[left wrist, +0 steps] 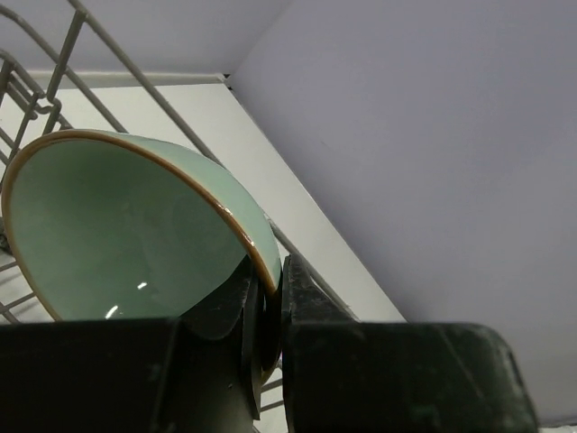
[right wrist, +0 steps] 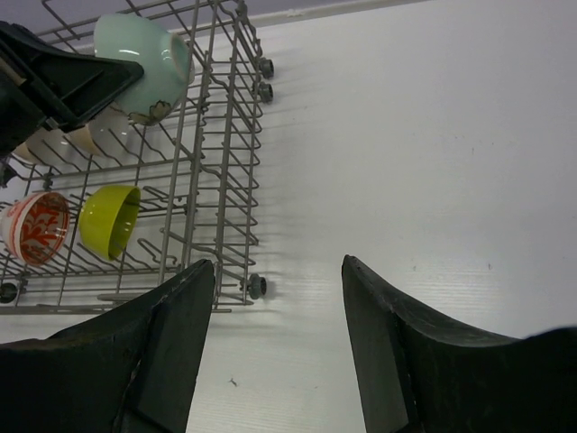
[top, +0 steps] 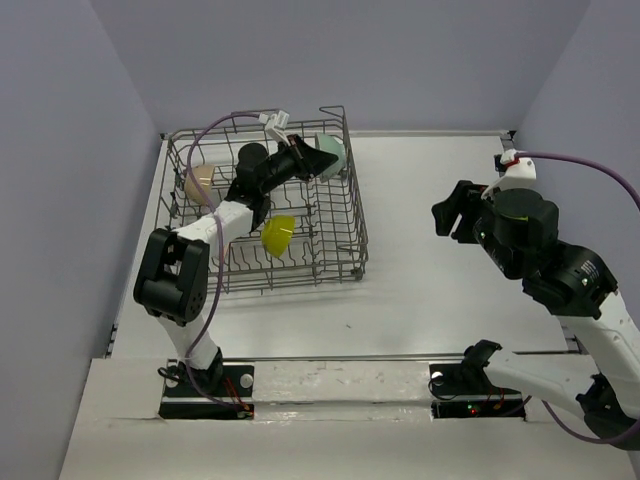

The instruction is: Load the bowls into the dish rack

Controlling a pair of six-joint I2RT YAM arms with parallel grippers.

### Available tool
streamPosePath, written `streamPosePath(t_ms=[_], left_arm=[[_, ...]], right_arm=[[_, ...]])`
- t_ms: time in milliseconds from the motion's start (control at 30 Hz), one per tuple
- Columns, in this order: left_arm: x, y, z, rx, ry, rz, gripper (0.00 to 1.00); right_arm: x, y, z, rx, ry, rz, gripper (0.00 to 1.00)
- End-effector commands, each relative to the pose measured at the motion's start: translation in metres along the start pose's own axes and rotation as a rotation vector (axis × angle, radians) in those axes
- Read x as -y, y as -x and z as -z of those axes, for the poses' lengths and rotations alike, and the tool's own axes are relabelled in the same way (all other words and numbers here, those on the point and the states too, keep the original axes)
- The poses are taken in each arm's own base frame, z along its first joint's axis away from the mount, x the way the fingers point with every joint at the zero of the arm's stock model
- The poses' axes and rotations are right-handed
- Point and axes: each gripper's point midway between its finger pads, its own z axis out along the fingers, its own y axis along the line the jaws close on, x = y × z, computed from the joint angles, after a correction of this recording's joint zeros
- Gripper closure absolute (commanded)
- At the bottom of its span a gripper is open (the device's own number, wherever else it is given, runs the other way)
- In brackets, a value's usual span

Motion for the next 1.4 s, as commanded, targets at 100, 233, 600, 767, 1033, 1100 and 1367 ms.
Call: streamPosePath(t_ms=[100, 233, 600, 767, 1033, 1100, 1367], left_arm=[[0.028, 0.052, -0.014, 0.178, -0.127, -0.082, 1.00], [0.013, 0.046, -0.019, 0.178, -0.103, -0.055, 1.00], [-0.027, 0.026, -0.034, 0.168, -0.053, 0.015, 1.00], [-0.038, 0.019, -0.036, 0.155, -0.022, 0.036, 1.00], [-0.053, 0.010, -0.035, 0.145, 0.026, 0.053, 1.00], [-0.058, 0.008, -0.035, 0.141, 0.040, 0.054, 1.00], [-0.066, 0.003, -0.035, 0.131, 0.068, 0.055, 1.00]], right_arm=[[0.002, -0.005, 0.004, -0.005, 0.012, -0.019, 0.36], [0.000, -0.010, 0.002, -0.019, 0.022, -0.015, 0.36], [-0.001, -0.019, -0.001, -0.036, 0.036, -0.010, 0.36], [-0.002, -0.025, -0.005, -0.047, 0.037, -0.004, 0.36], [-0.018, -0.041, -0.023, -0.094, 0.076, 0.006, 0.36], [-0.030, -0.044, -0.033, -0.115, 0.103, 0.011, 0.36], [-0.078, -0.051, -0.069, -0.184, 0.204, 0.019, 0.38]])
